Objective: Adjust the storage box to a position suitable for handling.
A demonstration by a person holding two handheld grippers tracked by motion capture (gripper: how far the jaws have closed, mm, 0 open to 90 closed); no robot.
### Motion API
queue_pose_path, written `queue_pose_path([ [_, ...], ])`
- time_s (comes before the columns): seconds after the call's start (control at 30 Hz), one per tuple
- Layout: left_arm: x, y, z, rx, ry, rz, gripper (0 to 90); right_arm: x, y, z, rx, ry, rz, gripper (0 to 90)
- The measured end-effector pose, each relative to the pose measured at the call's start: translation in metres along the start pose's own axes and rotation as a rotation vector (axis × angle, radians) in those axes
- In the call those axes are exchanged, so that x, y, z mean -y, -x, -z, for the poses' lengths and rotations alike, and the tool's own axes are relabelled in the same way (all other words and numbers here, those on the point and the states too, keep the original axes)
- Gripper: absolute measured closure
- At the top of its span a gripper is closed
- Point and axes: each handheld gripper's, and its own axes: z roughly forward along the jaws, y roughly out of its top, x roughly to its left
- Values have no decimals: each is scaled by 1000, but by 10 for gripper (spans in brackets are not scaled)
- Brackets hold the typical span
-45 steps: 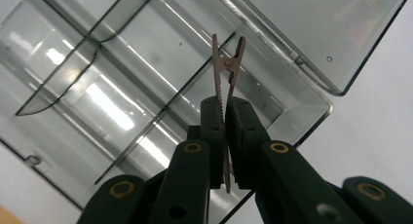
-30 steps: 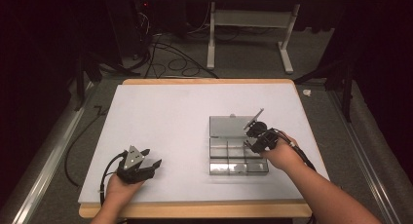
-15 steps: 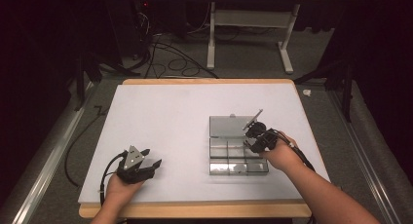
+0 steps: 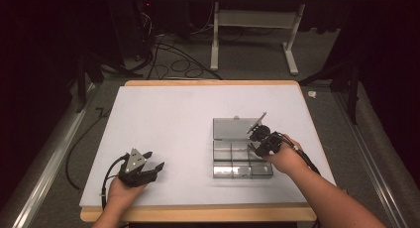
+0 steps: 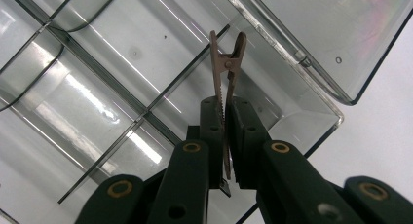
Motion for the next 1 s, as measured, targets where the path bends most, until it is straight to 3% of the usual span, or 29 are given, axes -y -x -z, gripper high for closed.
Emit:
queue_pose_path([
  [0.17, 0, 0, 0, 1, 1, 2, 387, 1, 2, -1, -15, 1, -14, 847],
  [0.37, 0, 0, 0, 0, 7, 4, 387, 4, -1, -5, -19, 3, -25, 754],
  [0.43, 0, 0, 0, 0, 3, 2, 387, 4, -1, -3, -21, 14, -31, 734],
  [0.47, 0, 0, 0, 0, 1, 2, 387, 4, -2, -1, -22, 12, -58, 728],
  [0.5, 0, 0, 0, -1, 3, 1, 387, 5, 0, 1, -21, 25, -35, 719],
  [1.0, 0, 0, 0, -3, -1, 0, 394, 15, 11, 29, -40, 97, -93, 717],
])
